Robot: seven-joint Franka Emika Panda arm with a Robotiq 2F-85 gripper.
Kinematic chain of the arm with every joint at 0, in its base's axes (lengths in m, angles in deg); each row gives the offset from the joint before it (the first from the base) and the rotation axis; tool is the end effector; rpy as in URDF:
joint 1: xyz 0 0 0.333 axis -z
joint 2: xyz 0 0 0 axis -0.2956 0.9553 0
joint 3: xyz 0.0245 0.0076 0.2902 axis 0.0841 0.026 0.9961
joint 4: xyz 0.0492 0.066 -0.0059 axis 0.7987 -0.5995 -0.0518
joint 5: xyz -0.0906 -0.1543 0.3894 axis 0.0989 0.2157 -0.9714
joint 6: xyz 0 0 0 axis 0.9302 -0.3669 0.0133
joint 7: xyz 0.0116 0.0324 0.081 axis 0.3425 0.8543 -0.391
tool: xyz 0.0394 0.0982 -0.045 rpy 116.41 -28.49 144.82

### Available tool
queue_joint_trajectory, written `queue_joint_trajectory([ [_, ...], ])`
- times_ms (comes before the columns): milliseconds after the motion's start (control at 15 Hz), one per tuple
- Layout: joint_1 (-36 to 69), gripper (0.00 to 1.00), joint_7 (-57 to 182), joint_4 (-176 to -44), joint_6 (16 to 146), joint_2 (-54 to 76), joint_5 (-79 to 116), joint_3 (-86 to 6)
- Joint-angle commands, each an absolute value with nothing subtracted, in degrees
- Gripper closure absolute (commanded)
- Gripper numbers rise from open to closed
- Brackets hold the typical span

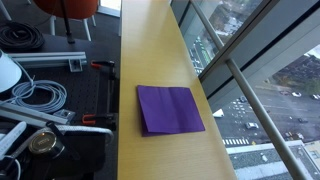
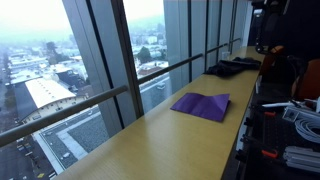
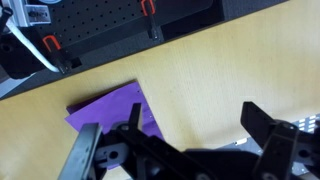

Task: Open the purple file holder

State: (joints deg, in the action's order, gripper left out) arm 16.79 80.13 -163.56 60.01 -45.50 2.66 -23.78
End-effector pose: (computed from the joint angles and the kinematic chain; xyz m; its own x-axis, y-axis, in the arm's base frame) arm 0.3938 0.1032 0.4660 0.9548 -0.2855 0.0833 -0.2744 -0.9537 -0.1229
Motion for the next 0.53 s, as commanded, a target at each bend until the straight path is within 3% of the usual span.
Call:
queue_joint_trajectory([
  [0, 18.9, 0.0, 75.6, -162.2, 67.3, -37.5, 5.8, -27.4],
  [467, 22.6, 0.0, 69.7, -161.8, 80.7, -22.7, 11.1, -34.5],
])
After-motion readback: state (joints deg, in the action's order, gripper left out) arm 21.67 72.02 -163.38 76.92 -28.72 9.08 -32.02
